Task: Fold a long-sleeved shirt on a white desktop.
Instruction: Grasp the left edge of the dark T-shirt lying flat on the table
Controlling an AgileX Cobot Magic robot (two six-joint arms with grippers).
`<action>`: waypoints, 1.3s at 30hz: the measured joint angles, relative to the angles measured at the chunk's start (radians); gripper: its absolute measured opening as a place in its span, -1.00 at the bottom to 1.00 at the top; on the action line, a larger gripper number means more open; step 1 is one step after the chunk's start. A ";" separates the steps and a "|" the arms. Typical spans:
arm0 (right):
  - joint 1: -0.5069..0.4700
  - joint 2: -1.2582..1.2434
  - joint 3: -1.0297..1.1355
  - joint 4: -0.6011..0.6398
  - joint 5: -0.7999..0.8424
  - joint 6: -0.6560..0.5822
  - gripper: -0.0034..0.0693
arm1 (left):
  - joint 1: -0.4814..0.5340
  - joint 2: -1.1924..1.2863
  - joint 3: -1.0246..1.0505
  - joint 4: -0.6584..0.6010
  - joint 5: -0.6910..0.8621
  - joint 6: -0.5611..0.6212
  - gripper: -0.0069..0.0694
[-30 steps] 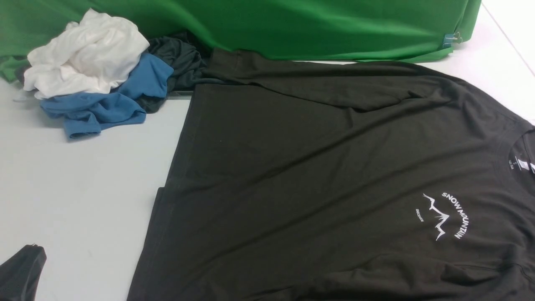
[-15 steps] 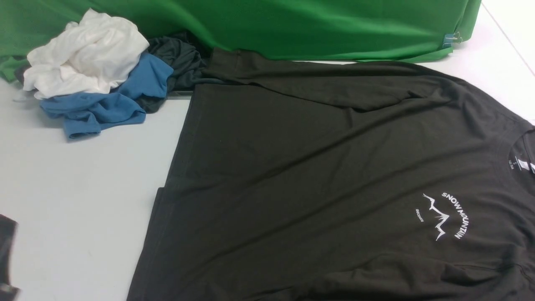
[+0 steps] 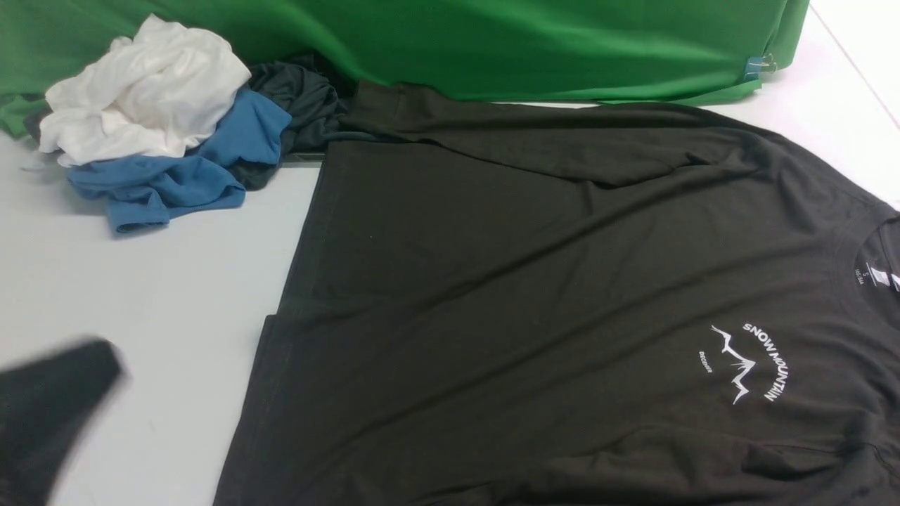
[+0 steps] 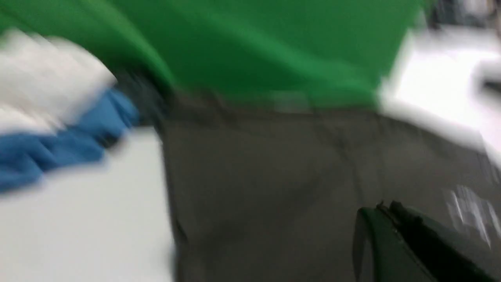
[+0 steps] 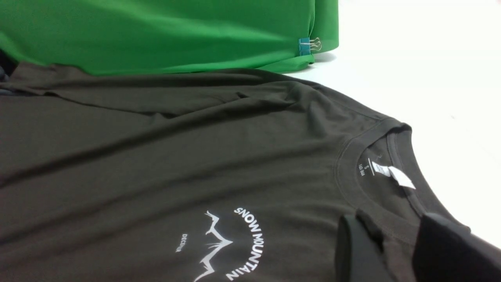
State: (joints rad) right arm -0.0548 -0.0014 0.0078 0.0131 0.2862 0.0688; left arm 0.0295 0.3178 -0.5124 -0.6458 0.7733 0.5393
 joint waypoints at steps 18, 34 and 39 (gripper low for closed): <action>0.000 0.000 0.000 0.000 0.000 0.000 -0.24 | -0.890 0.593 -0.074 0.298 0.206 0.135 -0.76; 0.007 0.000 0.000 0.115 -0.340 0.234 -0.24 | -0.977 0.915 -0.005 0.279 0.033 0.161 0.35; 0.040 0.005 -0.030 0.141 -0.313 0.405 -0.34 | -0.979 0.915 0.048 0.308 -0.058 0.187 0.48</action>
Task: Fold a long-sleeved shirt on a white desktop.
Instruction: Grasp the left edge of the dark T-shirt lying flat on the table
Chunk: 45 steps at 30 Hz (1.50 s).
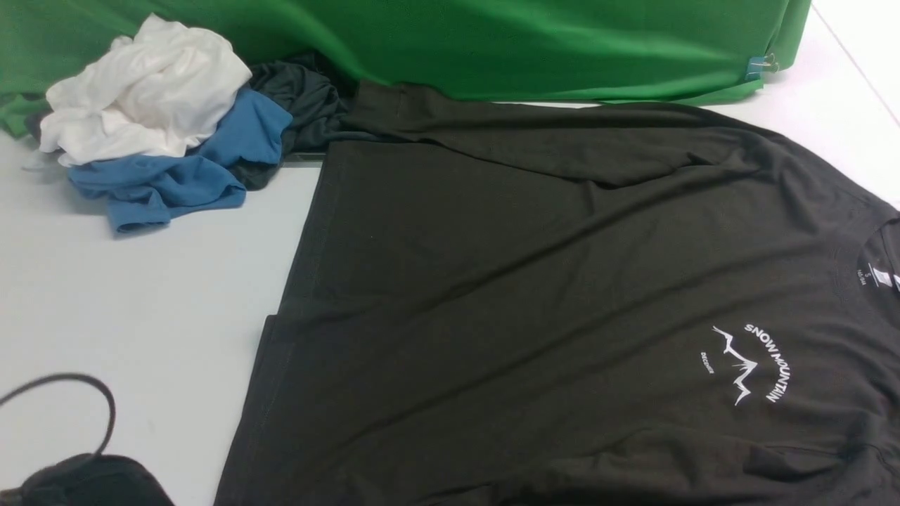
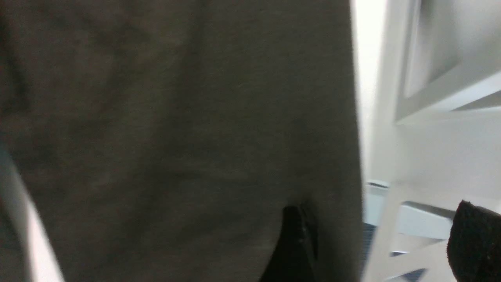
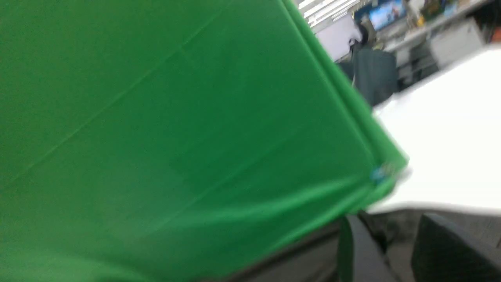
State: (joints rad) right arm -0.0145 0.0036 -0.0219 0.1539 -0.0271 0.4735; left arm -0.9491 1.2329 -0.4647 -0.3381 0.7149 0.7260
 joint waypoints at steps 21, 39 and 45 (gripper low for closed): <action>0.428 0.596 -0.560 0.004 0.412 -0.428 -0.48 | -0.003 0.122 0.011 0.054 -0.050 0.050 0.35; 0.428 0.707 -0.750 0.004 0.901 -0.592 -0.43 | -0.003 0.106 -0.122 0.129 0.096 -0.030 -0.75; 0.470 0.814 -0.748 0.002 1.136 -0.695 -0.42 | -0.003 0.016 -0.227 0.167 0.191 -0.109 -0.75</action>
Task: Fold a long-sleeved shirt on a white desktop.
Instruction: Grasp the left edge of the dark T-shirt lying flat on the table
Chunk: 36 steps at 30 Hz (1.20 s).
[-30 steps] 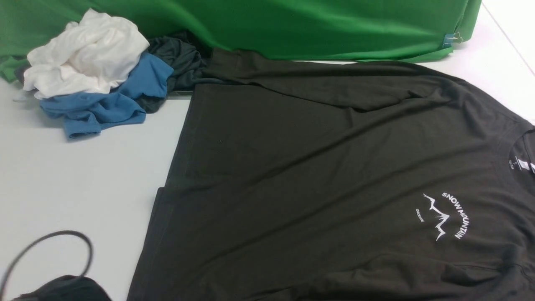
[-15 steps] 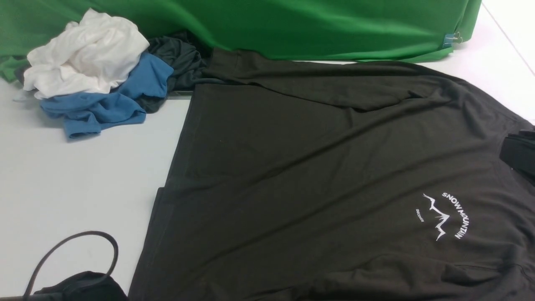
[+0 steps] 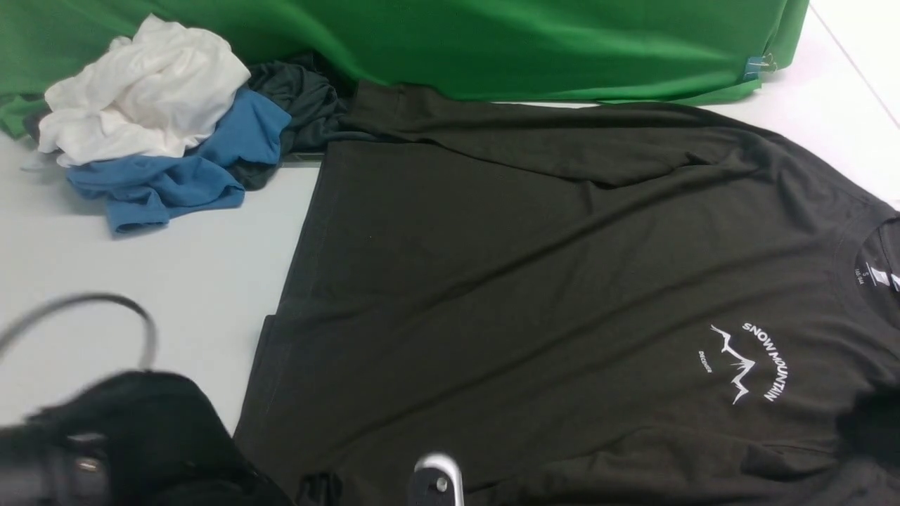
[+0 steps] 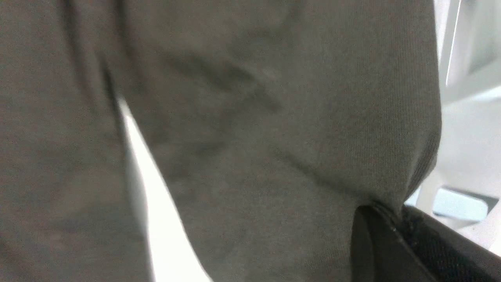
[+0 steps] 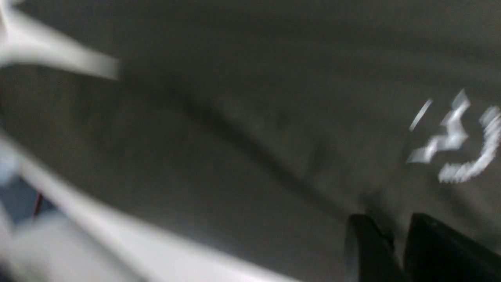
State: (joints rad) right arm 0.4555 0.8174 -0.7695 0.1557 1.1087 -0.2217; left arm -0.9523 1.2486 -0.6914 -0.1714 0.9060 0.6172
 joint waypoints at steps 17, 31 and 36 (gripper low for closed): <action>0.448 0.344 0.238 -0.226 -0.194 -0.202 0.46 | 0.000 -0.197 -0.050 0.016 0.040 -0.024 -0.75; 0.453 0.507 0.306 -0.393 -0.334 -0.167 0.40 | 0.000 -0.237 -0.050 0.018 0.043 -0.029 -0.75; 0.453 0.507 0.306 -0.411 -0.328 -0.155 -0.20 | 0.000 -0.238 -0.050 0.018 0.045 -0.029 -0.75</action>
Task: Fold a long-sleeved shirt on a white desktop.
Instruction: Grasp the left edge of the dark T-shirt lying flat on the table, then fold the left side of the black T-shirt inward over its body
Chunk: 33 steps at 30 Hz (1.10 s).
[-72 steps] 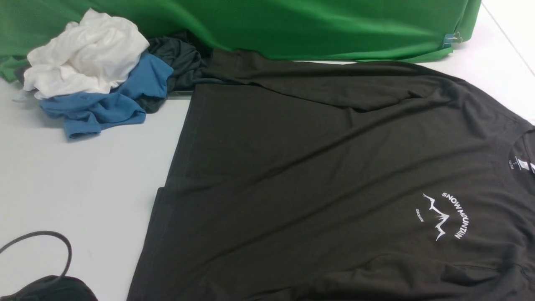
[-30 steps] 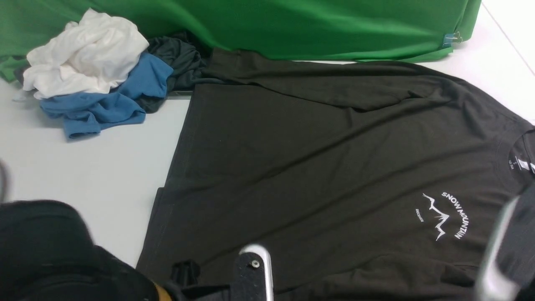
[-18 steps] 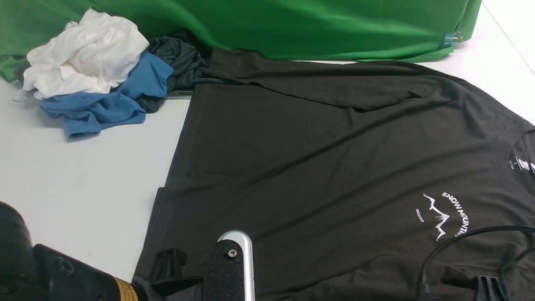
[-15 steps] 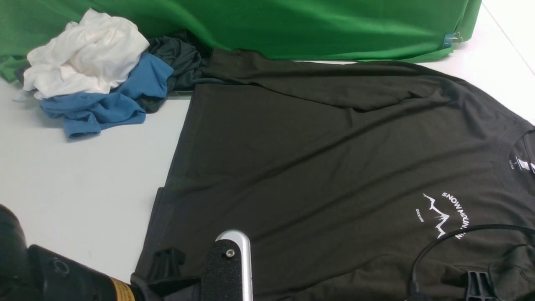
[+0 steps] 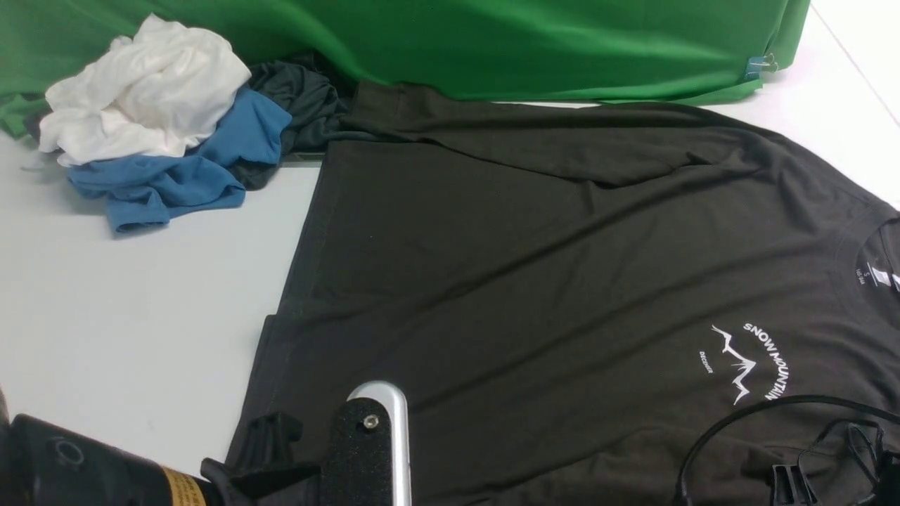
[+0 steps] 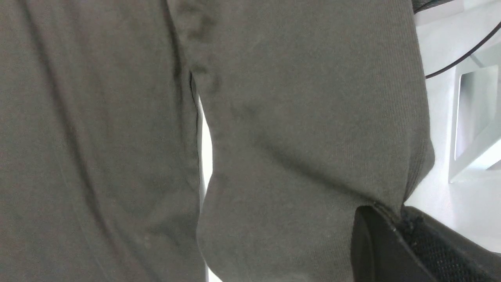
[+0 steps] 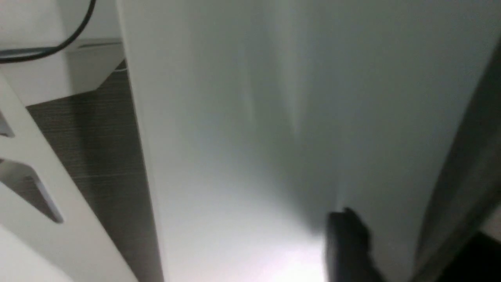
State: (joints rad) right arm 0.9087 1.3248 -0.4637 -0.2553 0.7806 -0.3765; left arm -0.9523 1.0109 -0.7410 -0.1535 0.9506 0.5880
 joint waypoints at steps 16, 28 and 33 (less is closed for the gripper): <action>0.000 -0.053 -0.105 0.030 0.136 0.433 -0.80 | 0.011 0.000 0.000 0.112 0.018 -0.181 -0.75; -0.181 -0.022 -0.229 -0.006 0.038 0.443 -0.80 | 0.363 0.109 0.000 0.031 -0.145 -0.131 -0.75; -0.310 0.068 -0.278 -0.005 -0.035 0.368 -0.80 | 0.481 0.220 -0.001 -0.015 -0.248 -0.089 -0.75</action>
State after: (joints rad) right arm 0.5983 1.3933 -0.7415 -0.2607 0.7457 -0.0086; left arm -0.4710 1.2311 -0.7421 -0.1681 0.7026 0.4985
